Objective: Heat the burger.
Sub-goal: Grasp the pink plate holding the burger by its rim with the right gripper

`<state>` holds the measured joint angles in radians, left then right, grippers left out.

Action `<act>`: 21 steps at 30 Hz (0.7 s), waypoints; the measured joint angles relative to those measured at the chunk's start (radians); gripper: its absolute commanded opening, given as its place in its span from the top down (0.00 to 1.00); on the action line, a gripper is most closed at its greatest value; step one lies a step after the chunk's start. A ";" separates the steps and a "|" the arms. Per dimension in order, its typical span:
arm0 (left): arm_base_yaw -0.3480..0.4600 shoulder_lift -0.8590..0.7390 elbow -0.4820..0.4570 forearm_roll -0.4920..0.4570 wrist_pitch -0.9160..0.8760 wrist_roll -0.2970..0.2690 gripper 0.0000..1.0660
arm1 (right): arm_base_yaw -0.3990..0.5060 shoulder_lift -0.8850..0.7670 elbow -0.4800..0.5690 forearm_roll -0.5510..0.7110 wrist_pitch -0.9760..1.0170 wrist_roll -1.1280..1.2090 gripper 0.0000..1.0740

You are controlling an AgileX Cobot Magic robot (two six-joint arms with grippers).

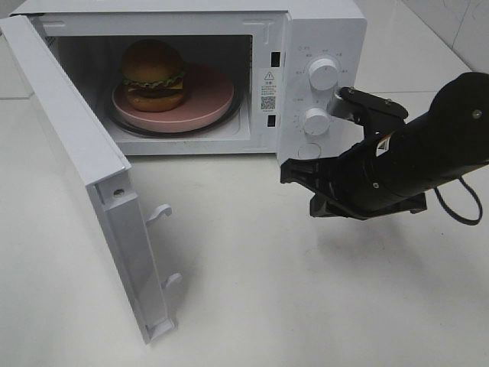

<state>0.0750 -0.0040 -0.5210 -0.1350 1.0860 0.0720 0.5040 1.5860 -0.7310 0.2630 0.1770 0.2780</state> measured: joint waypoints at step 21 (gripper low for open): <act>0.000 0.000 0.000 0.000 0.000 0.000 0.06 | -0.002 -0.056 -0.188 -0.157 0.576 -0.633 0.91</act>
<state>0.0750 -0.0040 -0.5210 -0.1350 1.0860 0.0720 0.5020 1.5300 -0.9190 0.1060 0.7530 -0.3550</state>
